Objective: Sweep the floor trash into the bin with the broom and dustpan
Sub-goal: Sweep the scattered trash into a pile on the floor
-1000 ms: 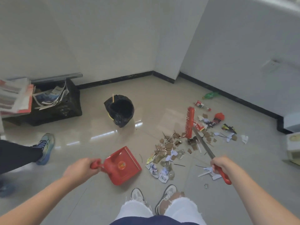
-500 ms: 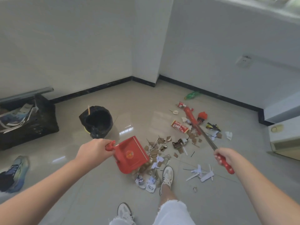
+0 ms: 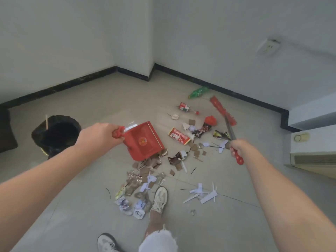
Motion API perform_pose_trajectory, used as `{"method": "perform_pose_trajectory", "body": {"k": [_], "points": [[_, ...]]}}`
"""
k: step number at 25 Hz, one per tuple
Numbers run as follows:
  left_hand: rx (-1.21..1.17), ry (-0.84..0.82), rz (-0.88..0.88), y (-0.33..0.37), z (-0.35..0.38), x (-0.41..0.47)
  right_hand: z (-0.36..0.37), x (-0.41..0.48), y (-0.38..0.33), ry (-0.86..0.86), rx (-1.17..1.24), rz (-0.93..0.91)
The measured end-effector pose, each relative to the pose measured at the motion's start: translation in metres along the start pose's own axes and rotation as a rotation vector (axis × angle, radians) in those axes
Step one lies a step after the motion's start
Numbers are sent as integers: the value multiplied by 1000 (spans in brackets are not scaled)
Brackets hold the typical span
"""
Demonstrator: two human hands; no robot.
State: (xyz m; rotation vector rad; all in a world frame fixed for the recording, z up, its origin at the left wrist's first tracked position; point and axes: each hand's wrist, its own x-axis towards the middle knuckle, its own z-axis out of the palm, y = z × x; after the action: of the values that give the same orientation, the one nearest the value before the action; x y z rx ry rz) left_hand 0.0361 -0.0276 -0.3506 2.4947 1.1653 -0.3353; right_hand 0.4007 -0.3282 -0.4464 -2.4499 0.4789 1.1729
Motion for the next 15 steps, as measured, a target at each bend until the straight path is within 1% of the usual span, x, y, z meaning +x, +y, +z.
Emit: {"method": "perform_pose_trajectory", "body": {"k": [3, 5, 6, 9, 12, 15], "points": [[25, 2, 30, 22, 9, 37, 6, 47, -17, -60, -17, 72], [52, -6, 35, 25, 18, 51, 21, 54, -21, -98, -76, 73], [69, -12, 36, 25, 23, 54, 32, 52, -20, -90, -99, 65], [101, -9, 6, 16, 28, 55, 72, 24, 2, -61, -137, 13], [55, -18, -42, -3, 13, 57, 113, -21, 35, -134, -211, -38], [11, -11, -45, -34, -10, 62, 143, -72, 63, -161, -280, -98]]}}
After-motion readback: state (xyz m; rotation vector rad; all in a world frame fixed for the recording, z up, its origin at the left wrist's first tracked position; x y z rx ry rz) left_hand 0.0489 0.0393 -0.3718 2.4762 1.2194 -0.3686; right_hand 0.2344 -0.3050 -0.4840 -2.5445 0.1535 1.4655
